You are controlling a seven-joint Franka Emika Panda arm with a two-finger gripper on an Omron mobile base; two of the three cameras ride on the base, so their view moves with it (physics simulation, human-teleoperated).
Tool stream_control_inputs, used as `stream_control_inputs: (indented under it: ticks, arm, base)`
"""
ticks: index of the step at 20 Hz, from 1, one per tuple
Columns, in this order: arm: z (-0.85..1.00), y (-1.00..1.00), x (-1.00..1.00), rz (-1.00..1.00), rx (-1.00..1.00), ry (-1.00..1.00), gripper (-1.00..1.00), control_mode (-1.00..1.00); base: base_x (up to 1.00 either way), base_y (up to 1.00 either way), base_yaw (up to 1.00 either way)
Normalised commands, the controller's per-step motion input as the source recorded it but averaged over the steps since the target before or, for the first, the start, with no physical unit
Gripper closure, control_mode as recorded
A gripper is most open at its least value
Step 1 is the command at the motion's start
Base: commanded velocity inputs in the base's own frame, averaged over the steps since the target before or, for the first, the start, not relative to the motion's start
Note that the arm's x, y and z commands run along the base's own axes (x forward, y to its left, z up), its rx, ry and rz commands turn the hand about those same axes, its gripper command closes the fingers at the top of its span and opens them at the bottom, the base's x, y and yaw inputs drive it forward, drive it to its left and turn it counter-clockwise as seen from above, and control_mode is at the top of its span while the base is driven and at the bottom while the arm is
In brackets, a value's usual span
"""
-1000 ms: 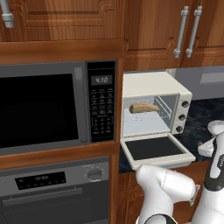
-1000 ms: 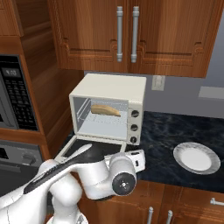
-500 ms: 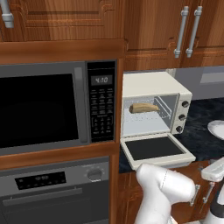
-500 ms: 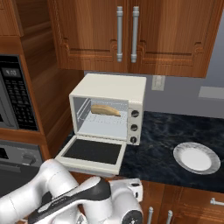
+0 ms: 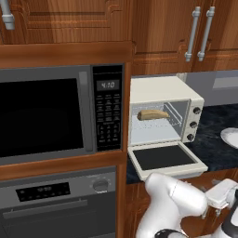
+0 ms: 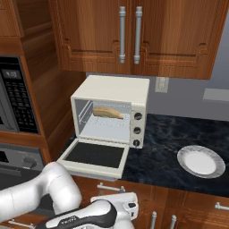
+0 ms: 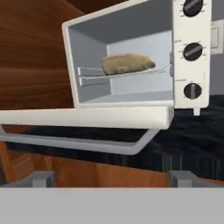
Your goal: Pull the toaster oven rack outwards. Pick up the baguette from the plate and place it on the toaster oven rack. Close the toaster oven door fully and set the temperature to the lowest setting.
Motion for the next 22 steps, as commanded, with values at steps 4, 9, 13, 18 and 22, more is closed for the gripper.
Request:
stream_control_inputs:
  ticks: [4, 9, 13, 18, 22]
  arm:
    - [-0.12, 0.28, 0.27, 0.00, 0.00, -0.32, -1.00, -1.00]
    - [0.00, 0.42, 0.23, 0.00, 0.00, -0.29, -1.00, -1.00]
    - [0.00, 0.11, 0.29, 0.00, 0.01, -0.34, -1.00, -1.00]
    - [-0.01, 0.01, 0.44, 0.00, 0.00, -0.20, -1.00, -1.00]
    - [0.00, 0.00, 0.39, 0.00, 0.00, -0.08, -1.00, -1.00]
  base:
    - [0.00, 0.00, 0.00]
    - [0.00, 0.00, 0.00]
    - [0.00, 0.00, 0.00]
    - [0.00, 0.00, 0.00]
    - [0.00, 0.00, 0.00]
